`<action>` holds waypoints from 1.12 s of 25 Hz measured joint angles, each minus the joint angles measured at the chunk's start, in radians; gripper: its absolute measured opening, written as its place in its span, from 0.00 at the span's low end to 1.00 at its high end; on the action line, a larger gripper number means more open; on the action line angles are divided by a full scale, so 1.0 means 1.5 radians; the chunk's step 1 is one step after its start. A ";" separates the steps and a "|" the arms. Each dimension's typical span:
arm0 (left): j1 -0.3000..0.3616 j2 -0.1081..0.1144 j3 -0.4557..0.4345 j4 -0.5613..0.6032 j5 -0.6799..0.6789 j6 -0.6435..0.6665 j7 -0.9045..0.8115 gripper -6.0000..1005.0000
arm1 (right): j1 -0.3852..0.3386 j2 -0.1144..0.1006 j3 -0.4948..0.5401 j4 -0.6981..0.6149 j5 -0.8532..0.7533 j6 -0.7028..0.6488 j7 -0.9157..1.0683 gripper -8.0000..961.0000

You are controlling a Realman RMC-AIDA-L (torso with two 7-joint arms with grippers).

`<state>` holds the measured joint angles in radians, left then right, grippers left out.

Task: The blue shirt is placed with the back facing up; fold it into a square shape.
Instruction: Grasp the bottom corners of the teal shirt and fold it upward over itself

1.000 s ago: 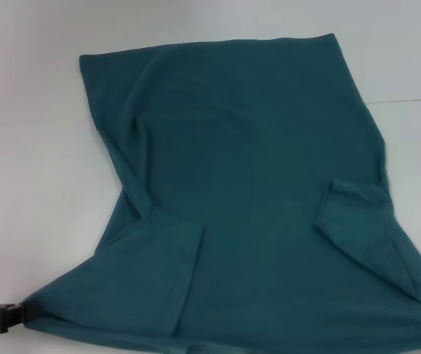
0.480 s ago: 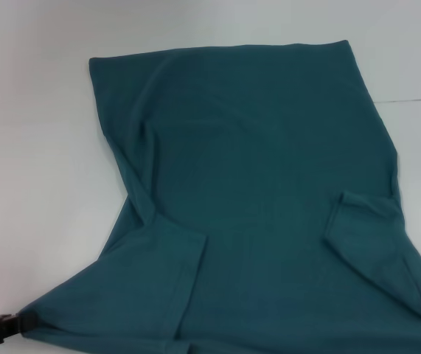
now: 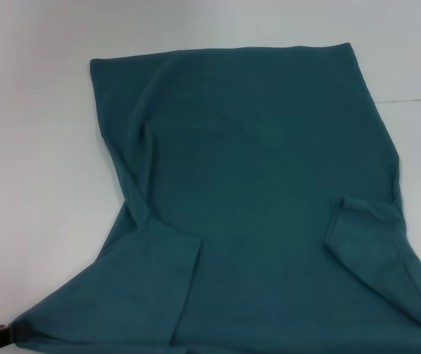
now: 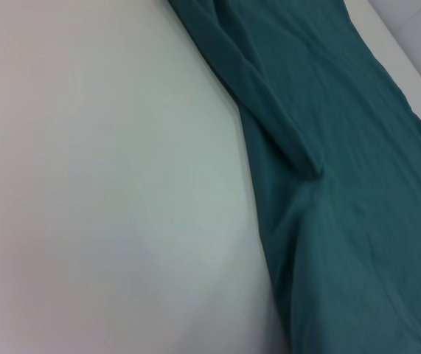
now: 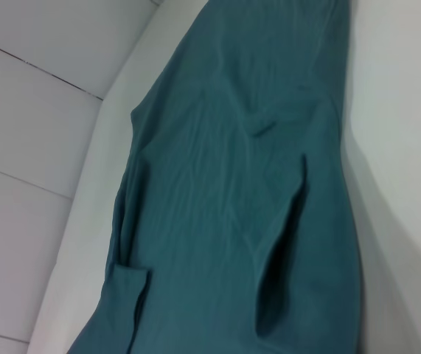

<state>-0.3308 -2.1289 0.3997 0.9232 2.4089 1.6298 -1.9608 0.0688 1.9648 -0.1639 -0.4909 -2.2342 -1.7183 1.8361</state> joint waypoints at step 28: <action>-0.201 0.032 -0.002 -0.187 -0.175 -0.184 -0.015 0.01 | 0.253 -0.030 0.026 0.008 -0.003 0.184 0.027 0.04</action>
<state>-0.6324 -2.0802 0.3973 0.6433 2.1467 1.3541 -1.9839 0.4484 1.9191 -0.1255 -0.4785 -2.2392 -1.4417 1.8771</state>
